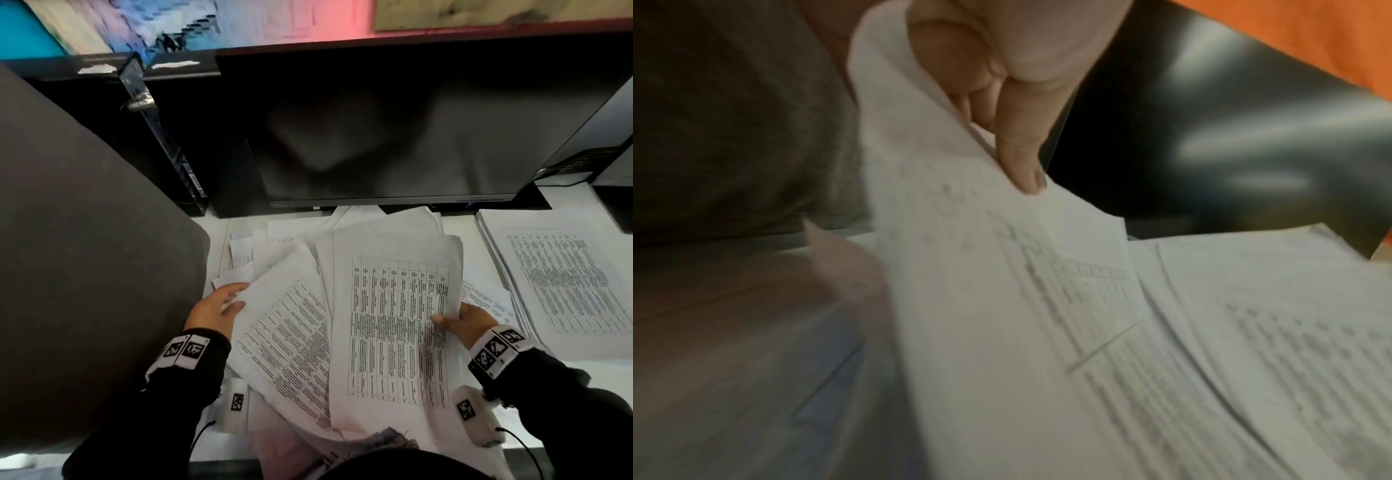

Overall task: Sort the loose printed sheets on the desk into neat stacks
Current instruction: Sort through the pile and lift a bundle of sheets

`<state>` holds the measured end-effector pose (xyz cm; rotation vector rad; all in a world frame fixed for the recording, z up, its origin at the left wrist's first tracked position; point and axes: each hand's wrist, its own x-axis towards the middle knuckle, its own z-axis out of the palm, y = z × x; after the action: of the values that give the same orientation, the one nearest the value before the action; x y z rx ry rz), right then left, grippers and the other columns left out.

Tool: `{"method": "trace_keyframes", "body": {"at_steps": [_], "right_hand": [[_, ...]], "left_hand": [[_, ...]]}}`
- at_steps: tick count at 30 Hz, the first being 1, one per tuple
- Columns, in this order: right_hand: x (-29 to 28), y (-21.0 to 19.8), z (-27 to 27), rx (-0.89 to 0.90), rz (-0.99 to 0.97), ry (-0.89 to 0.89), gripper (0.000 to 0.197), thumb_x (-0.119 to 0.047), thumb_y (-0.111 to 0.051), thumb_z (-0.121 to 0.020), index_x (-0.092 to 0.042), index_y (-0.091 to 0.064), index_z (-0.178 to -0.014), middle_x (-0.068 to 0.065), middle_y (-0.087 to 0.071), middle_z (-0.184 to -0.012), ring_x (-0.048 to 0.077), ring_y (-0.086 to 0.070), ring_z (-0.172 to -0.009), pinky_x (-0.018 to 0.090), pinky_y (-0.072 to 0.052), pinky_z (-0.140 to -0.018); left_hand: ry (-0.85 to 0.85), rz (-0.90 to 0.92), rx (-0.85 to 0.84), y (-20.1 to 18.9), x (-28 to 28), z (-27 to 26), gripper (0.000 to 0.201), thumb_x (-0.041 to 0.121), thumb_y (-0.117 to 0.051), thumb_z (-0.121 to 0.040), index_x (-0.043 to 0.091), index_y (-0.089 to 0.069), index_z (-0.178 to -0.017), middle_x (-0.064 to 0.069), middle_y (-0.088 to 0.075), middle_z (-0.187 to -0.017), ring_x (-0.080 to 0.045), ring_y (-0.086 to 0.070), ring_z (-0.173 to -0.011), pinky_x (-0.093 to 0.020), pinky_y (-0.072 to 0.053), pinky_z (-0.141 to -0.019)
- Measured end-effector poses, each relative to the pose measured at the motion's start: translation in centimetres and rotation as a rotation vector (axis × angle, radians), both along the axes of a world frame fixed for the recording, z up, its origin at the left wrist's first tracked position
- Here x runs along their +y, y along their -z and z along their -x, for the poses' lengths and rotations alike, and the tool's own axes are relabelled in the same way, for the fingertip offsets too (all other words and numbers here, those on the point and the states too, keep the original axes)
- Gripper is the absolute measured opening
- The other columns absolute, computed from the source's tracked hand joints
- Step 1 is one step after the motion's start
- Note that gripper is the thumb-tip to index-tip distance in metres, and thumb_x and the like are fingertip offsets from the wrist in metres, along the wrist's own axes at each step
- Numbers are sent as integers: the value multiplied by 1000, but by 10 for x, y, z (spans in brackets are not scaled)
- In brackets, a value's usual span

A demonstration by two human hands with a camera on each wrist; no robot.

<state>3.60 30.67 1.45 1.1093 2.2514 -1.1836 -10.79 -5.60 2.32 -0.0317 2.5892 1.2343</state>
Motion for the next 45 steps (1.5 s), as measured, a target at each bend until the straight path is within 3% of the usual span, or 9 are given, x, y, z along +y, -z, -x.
{"method": "trace_keyframes", "body": {"at_steps": [6,11,18,25,28,32,35,40,45], "right_hand": [[2,-3,2,98,-11,20,46,-37,-61,-84,-6,-59,-118,15,-65,-110,32,-58,-108,37,-40,-97],[-6,-9,5,103,6,-74,34,-34,-60,-86,-8,-62,-106,0,-64,-84,26,-59,-96,31,-40,-85],[-34,-23,22,194,-96,-164,39,-32,-59,-87,-14,-52,-120,3,-64,-98,20,-57,-88,27,-42,-74],[-57,-26,26,234,64,-193,12,-31,-58,-87,-22,-64,-93,-8,-66,-82,13,-59,-82,28,-45,-79],[-58,-24,25,261,50,-135,10,-31,-60,-87,-22,-61,-85,-6,-65,-76,15,-61,-78,25,-46,-69],[-50,-30,23,279,57,-39,15,-31,-58,-88,-21,-61,-98,-11,-61,-74,8,-57,-72,19,-38,-58],[-45,-34,24,326,81,41,31,-29,-59,-88,-14,-63,-114,-1,-65,-94,21,-59,-94,24,-39,-82],[-49,-43,27,393,139,75,31,-31,-59,-87,-17,-64,-114,-1,-65,-96,22,-60,-100,35,-42,-96],[-57,-67,29,574,111,92,19,-26,-50,-93,-21,-60,-108,-11,-63,-92,17,-57,-97,30,-42,-88]], "left_hand": [[-106,155,51,-22,-5,17,18,12,-49,-92,11,-63,-103,-7,-59,-94,-22,-52,-88,-26,-36,-81],[-18,-4,25,-34,1,11,14,12,-51,-92,18,-64,-90,-11,-65,-88,-25,-58,-80,-26,-43,-75],[162,-129,42,-62,29,4,28,4,-54,-88,28,-67,-81,18,-68,-67,4,-61,-63,-3,-42,-53],[245,-239,24,-76,44,-5,30,6,-56,-87,33,-69,-81,16,-71,-77,1,-66,-74,-7,-48,-63],[119,-312,13,-71,41,-7,22,28,-48,-94,39,-66,-99,9,-69,-97,-11,-63,-92,-20,-47,-80],[-166,-598,-173,-55,36,-1,54,56,-18,-94,28,-57,-119,-5,-59,-120,-18,-59,-96,-35,-44,-93],[-130,-634,-312,-46,41,-9,49,45,-25,-97,19,-42,-135,-9,-52,-126,-24,-54,-108,-41,-42,-96],[77,-327,-228,-33,65,-39,44,22,-56,-90,24,-44,-132,5,-57,-124,-12,-53,-111,-32,-39,-102],[-34,-393,-76,-64,94,-41,39,17,-43,-96,22,-39,-135,8,-54,-118,-10,-49,-112,-24,-33,-99]]}}
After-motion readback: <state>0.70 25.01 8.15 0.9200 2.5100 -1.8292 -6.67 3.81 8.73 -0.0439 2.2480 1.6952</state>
